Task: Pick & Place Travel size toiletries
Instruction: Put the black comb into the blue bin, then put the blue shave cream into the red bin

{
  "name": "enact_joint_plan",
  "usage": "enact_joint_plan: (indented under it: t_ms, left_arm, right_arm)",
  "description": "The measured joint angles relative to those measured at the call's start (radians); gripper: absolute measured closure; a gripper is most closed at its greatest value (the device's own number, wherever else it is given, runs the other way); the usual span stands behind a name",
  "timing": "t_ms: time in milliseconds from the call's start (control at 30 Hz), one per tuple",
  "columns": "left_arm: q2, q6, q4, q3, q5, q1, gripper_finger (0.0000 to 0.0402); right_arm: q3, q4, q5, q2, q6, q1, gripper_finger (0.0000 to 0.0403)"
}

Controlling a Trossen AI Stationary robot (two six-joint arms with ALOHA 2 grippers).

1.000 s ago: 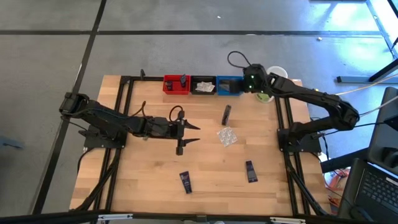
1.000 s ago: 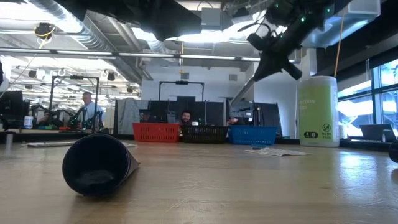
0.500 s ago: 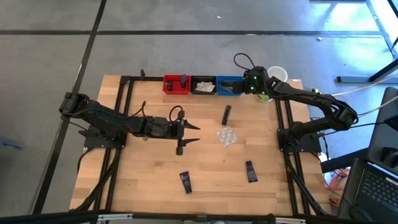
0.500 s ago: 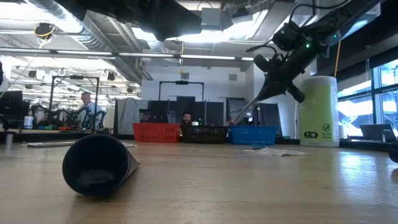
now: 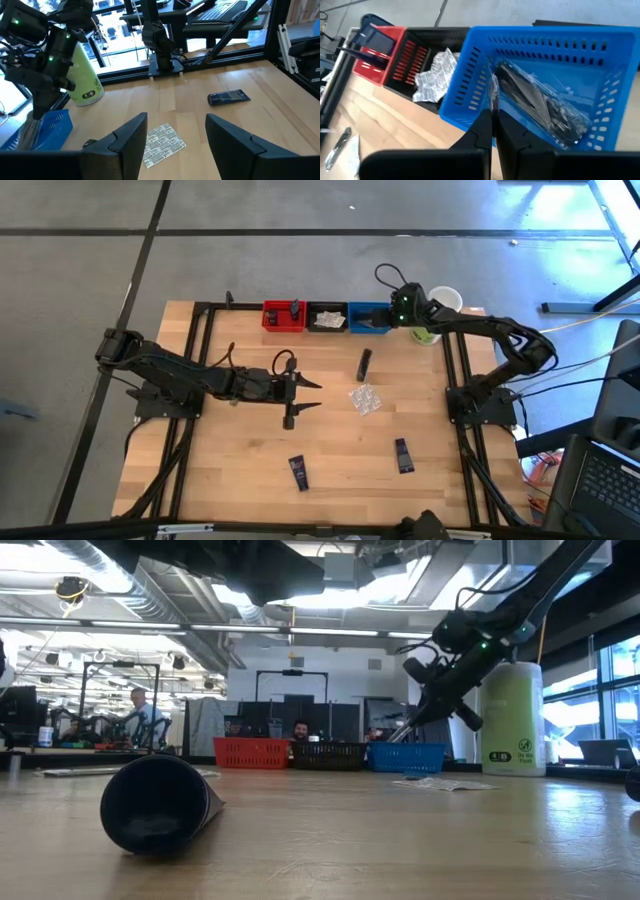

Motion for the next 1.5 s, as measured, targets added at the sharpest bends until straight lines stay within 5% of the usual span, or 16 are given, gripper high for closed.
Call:
enact_joint_plan:
  t_ms: [167, 467, 700, 1033, 1500]
  left_arm:
    - [0.000, 0.000, 0.000, 0.000, 0.000, 0.000, 0.0203]
    - [0.000, 0.000, 0.000, 0.000, 0.000, 0.000, 0.0203]
    - [0.000, 0.000, 0.000, 0.000, 0.000, 0.000, 0.0203]
    - [0.000, 0.000, 0.000, 0.000, 0.000, 0.000, 0.0205]
    - [0.001, 0.000, 0.000, 0.000, 0.009, 0.002, 0.0205]
  right_arm:
    - [0.000, 0.001, 0.001, 0.002, -0.006, -0.003, 0.0387]
    - [0.001, 0.000, 0.001, 0.002, -0.007, -0.003, 0.0290]
    - [0.047, -0.016, 0.007, 0.002, -0.042, -0.003, 0.0251]
    - [0.118, -0.151, 0.181, 0.002, -0.105, 0.014, 0.0245]
    - [0.247, -0.182, 0.199, 0.001, -0.242, 0.131, 0.0273]
